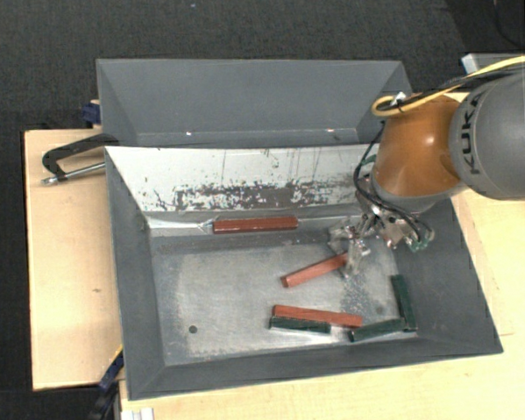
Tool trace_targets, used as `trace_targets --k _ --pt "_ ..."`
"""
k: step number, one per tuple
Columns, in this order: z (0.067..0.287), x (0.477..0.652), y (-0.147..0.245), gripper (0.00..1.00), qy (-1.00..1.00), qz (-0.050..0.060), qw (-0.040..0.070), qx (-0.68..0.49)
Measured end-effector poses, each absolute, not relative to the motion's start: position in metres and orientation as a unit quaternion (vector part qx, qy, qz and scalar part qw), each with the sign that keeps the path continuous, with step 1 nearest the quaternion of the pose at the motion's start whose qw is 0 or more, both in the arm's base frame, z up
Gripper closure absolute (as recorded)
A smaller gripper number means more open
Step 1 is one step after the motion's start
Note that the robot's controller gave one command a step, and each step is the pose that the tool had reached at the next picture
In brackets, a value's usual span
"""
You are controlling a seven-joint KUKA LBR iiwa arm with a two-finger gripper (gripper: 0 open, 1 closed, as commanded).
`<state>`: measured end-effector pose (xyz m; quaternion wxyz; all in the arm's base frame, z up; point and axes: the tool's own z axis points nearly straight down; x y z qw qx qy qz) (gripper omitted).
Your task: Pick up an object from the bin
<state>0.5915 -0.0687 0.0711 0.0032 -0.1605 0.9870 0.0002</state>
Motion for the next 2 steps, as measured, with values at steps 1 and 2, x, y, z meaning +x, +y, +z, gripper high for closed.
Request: trace_targets --k 1,2 --pt "0.071 0.592 -0.069 1.00 0.987 0.000 0.003 -0.160" --pt "0.198 0.579 -0.050 1.00 0.985 0.000 0.003 -0.175"
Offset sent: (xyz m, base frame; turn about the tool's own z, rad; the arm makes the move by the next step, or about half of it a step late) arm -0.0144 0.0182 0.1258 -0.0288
